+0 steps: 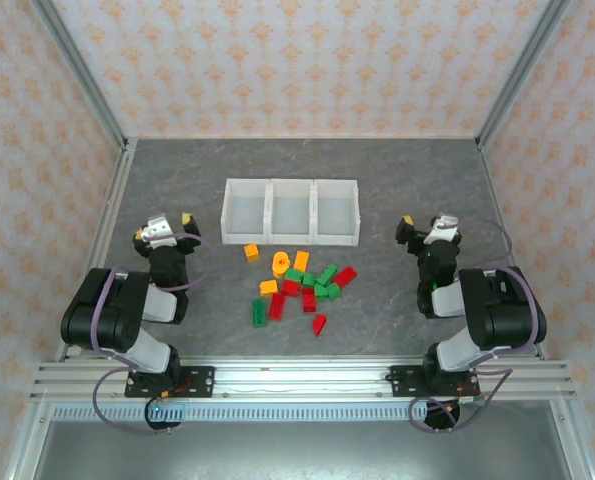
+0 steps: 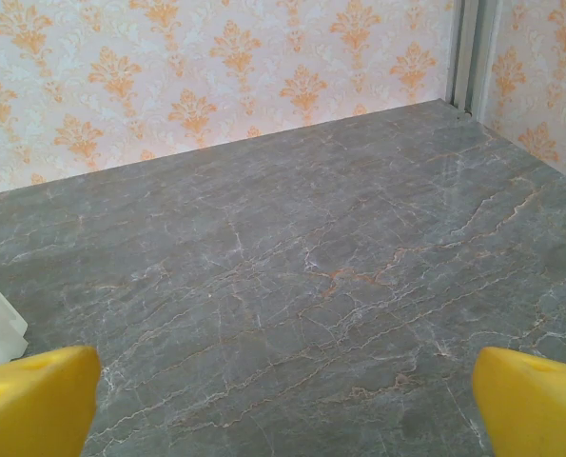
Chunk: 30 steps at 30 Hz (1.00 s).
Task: Sort the legos into containers by color
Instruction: Pick up the lego from the center of the table.
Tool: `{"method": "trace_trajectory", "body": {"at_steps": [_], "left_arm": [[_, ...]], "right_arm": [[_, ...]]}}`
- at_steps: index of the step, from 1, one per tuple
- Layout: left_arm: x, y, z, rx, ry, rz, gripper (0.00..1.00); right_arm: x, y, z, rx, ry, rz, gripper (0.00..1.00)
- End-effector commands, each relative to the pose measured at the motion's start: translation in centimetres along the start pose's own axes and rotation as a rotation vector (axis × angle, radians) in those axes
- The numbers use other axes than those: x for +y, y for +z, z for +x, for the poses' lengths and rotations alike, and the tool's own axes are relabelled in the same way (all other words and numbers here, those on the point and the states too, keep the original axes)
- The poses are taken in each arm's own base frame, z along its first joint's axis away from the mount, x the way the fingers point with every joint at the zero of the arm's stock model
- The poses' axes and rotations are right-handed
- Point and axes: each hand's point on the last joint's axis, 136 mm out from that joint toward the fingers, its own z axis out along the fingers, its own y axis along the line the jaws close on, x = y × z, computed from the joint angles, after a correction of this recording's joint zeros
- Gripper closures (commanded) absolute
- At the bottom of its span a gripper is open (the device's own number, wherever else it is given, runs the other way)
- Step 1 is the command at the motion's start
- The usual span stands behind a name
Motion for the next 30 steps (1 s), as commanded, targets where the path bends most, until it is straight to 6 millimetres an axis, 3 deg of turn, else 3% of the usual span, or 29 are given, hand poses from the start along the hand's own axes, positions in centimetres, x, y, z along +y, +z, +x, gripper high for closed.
{"method": "trace_trajectory", "body": {"at_steps": [1,27,30], "left_arm": [[-0.7,0.3,-0.4,-0.009,-0.002,0.029,0.01],[-1.3,0.2,-0.5,-0.010,0.017,0.051,0.01],[-1.7,-0.6,-1.9,-0.041,0.046,0.031,0.01]], "right_arm": [[0.1,0.3,-1.1,-0.031,-0.006,-0.006,0.00],[-0.4,0.2,-1.4,-0.039,0.024,-0.002,0.00],[-3.0,-0.6,-3.5,-0.087,0.095,0.165,0.00]]}}
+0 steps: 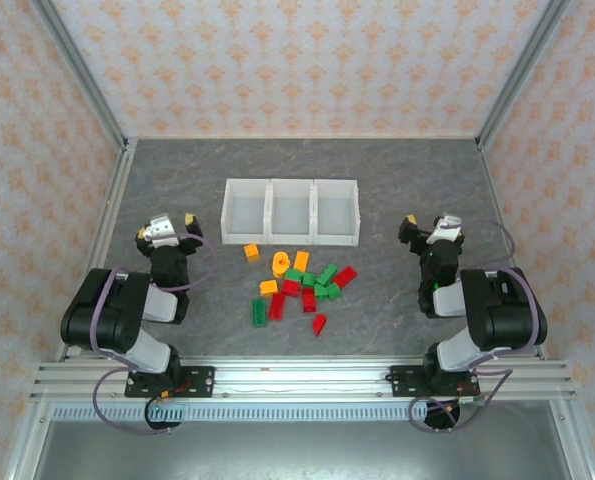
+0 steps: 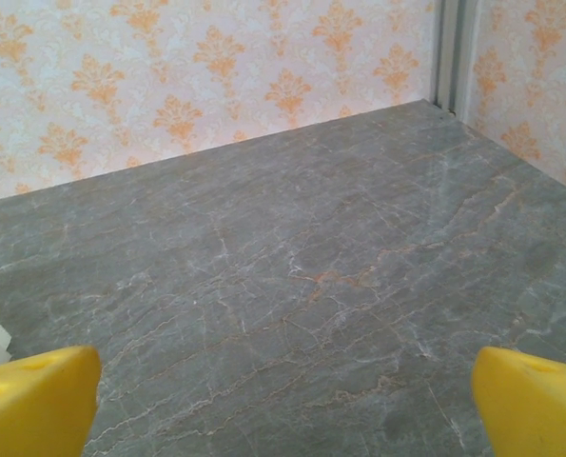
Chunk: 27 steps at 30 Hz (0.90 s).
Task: Sort the legos into containers by color
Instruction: Pick up the lego from the center of the table.
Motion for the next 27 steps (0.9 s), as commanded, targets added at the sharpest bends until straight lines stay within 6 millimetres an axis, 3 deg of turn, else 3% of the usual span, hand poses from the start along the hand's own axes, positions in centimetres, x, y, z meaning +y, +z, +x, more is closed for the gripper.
{"method": "trace_trajectory", "body": {"at_steps": [1,3,5,10,15,19,23,27], "left_arm": [[-0.6,-0.8,-2.8,-0.063,0.034,-0.046,0.01],[-1.3,-1.4,-4.7,-0.070,0.046,-0.055,0.01],[-1.6,-1.6,-6.8,-0.062,-0.058,-0.056,0.01],[-2.8,-2.5,-9.5,0.098,-0.249,-0.005,0.01],[-5.4,-5.3,-8.6,0.361,-0.252,0.150,0.01],[-6.1,-8.2,-7.6,0.487,-0.217,0.241,0.01],[-6.4,-10.3,-7.1,0.577,-0.160,0.302,0.01],[-7.9,-12.1,-8.8,0.528,-0.190,0.430,0.01]], "right_arm": [[-2.8,-0.5,-3.7,-0.066,0.105,0.191,0.00],[-4.4,-0.3,-5.1,-0.008,0.209,0.301,0.00],[-4.6,-0.1,-6.1,0.070,0.342,0.355,0.00],[1.3,-0.3,-5.4,0.382,0.516,0.137,0.00],[3.7,-4.3,-2.7,0.675,0.664,0.182,0.00],[6.2,-8.0,-2.4,0.737,0.685,0.254,0.00],[8.4,-10.5,0.8,0.797,0.738,0.309,0.05],[9.6,-12.0,4.1,0.854,0.704,0.353,0.08]]}}
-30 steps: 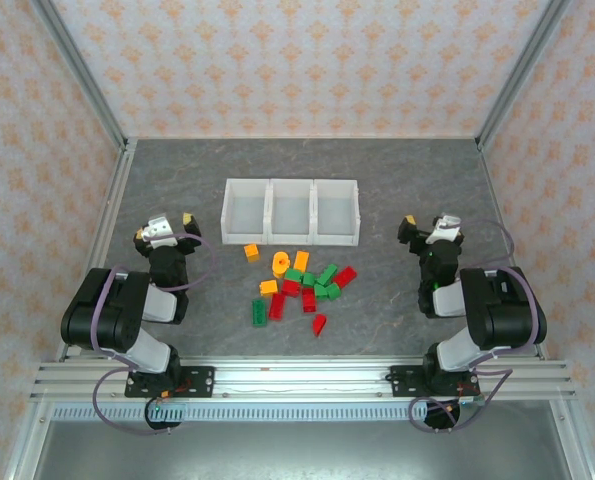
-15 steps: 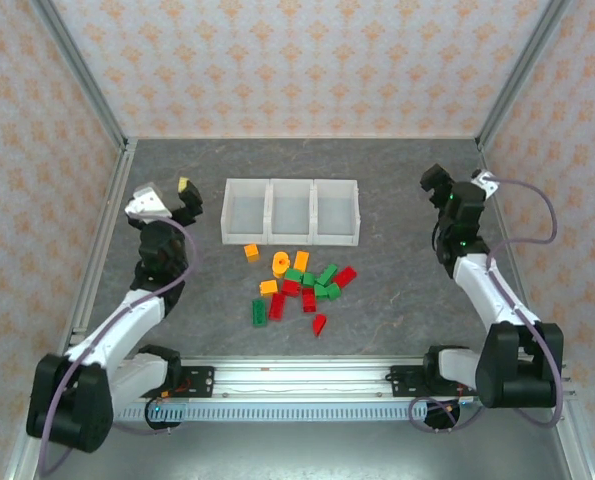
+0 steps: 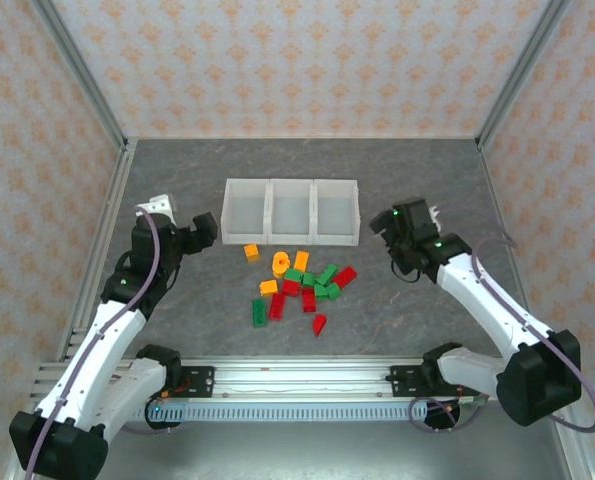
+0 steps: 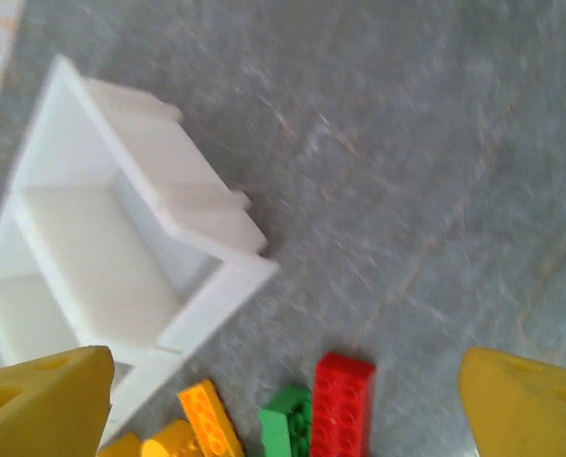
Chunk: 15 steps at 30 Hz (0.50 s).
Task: Sort the legos into containers by color
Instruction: Pick up the lego from the center of the table.
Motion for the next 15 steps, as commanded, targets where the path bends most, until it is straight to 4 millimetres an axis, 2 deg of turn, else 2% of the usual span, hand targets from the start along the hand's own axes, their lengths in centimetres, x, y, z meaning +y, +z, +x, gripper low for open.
{"method": "trace_trajectory", "body": {"at_steps": [1,4,7,11,15], "left_arm": [[-2.5,-2.3,0.6,0.032,0.025,0.151,0.01],[-2.3,-2.7,1.5,0.006,0.019,0.178,0.01],[-2.7,-3.4,1.4,-0.027,0.023,0.222,0.01],[-2.6,-3.7,1.2,-0.054,0.030,0.225,0.01],[-2.6,-3.7,1.2,-0.060,0.033,0.224,0.01]], "right_arm": [[-3.4,1.1,2.0,-0.010,0.066,0.154,0.08],[-3.3,2.1,4.0,0.008,0.005,0.203,0.07],[-2.8,3.2,5.5,0.030,-0.064,0.235,0.08],[-3.0,5.1,7.1,0.063,-0.122,0.282,0.09],[-2.5,6.3,8.0,0.070,-0.159,0.282,0.15]]}}
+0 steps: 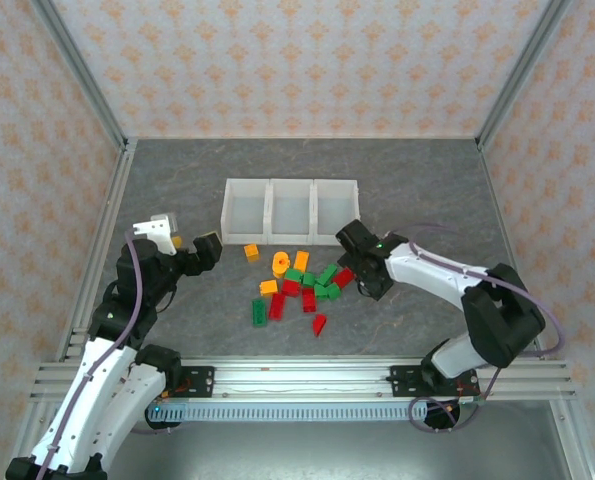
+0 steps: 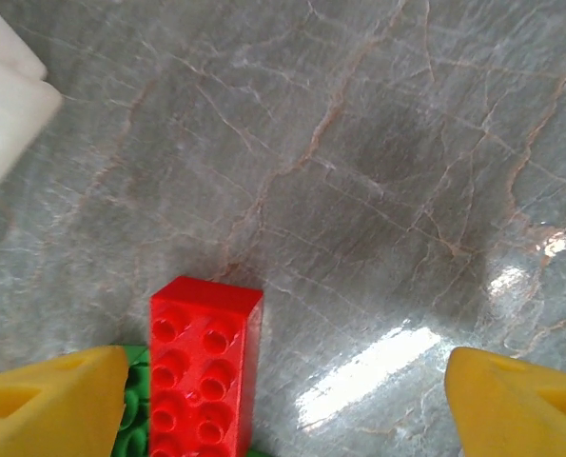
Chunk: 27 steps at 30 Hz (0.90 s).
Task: Sort the legos into containers by color
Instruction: Pick up the lego from the center of the table.
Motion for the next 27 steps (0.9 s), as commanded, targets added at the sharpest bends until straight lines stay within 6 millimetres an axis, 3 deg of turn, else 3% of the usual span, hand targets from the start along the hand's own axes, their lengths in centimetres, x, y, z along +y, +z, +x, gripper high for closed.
{"method": "trace_trajectory", "body": {"at_steps": [1,9,14,17,27], "left_arm": [[-0.5,-0.1,-0.5,-0.030,0.029,0.029,0.01],[-0.4,-0.2,-0.5,-0.039,0.036,0.025,0.01],[-0.4,-0.2,-0.5,-0.038,0.036,0.023,0.01],[-0.2,-0.2,-0.6,-0.043,0.038,0.014,0.01],[0.0,-0.1,-0.6,-0.045,0.042,0.001,0.01]], "right_arm": [[1.7,-0.2,-0.5,-0.049,-0.017,-0.017,0.15],[3.1,0.0,-0.8,-0.087,-0.054,-0.002,0.17],[2.6,1.1,-0.7,-0.092,-0.070,0.029,0.19],[2.3,1.8,-0.4,-0.088,-0.071,0.036,0.27],[1.4,3.3,-0.3,-0.102,-0.106,0.087,0.30]]}}
